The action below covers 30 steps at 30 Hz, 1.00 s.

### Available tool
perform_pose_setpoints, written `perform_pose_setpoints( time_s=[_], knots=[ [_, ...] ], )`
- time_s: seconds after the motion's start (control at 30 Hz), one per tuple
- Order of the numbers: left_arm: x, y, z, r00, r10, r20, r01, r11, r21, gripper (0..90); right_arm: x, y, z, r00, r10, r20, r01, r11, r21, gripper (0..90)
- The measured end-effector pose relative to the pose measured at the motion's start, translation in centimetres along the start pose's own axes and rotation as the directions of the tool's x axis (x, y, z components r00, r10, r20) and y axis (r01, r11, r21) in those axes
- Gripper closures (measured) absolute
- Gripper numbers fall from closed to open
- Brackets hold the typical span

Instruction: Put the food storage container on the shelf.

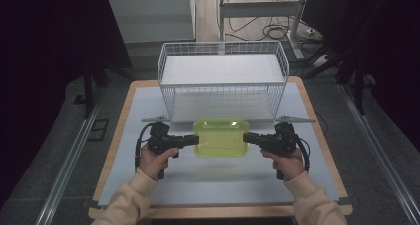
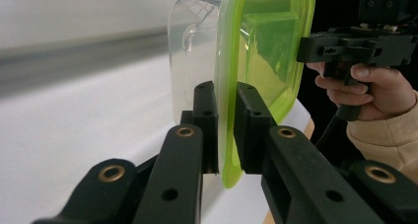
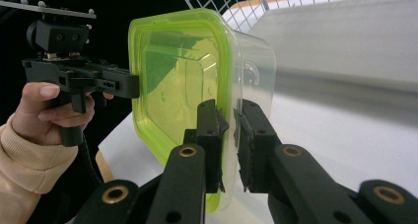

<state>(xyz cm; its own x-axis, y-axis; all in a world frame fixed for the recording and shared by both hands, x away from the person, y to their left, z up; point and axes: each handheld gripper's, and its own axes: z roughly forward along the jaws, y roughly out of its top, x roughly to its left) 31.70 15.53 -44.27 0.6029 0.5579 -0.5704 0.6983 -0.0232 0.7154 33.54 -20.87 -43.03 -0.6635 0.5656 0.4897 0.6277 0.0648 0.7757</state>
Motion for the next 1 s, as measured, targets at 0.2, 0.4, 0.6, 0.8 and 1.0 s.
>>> perform_pose_setpoints(
  time_s=[0.2,0.4,0.6,0.8,1.0],
  knots=[
    [-0.1,1.0,-0.6,0.9999,0.014,-0.003,-0.015,0.9998,-0.015,81.6,0.2,1.1,0.1,0.9996,-0.026,-0.016,0.025,1.000,-0.011,80.8],
    [-0.5,2.0,-0.9,0.9993,0.035,-0.017,-0.035,0.9988,-0.035,81.6,0.3,2.3,0.1,0.9987,-0.045,-0.026,0.044,0.999,-0.032,80.8],
    [-0.6,2.8,-0.9,0.9993,0.036,-0.008,-0.036,0.9989,-0.031,81.6,0.3,3.0,-0.1,0.9984,-0.049,-0.026,0.049,0.998,-0.030,80.8],
    [-1.2,3.9,-1.3,0.9986,0.051,-0.016,-0.052,0.9981,-0.035,81.6,0.5,4.0,-0.3,0.9983,-0.051,-0.028,0.050,0.998,-0.040,80.9],
    [-1.7,4.8,-1.6,0.9975,0.066,-0.024,-0.067,0.9971,-0.038,81.6,0.7,4.9,-0.6,0.9977,-0.062,-0.026,0.061,0.997,-0.050,80.9]
  ],
)
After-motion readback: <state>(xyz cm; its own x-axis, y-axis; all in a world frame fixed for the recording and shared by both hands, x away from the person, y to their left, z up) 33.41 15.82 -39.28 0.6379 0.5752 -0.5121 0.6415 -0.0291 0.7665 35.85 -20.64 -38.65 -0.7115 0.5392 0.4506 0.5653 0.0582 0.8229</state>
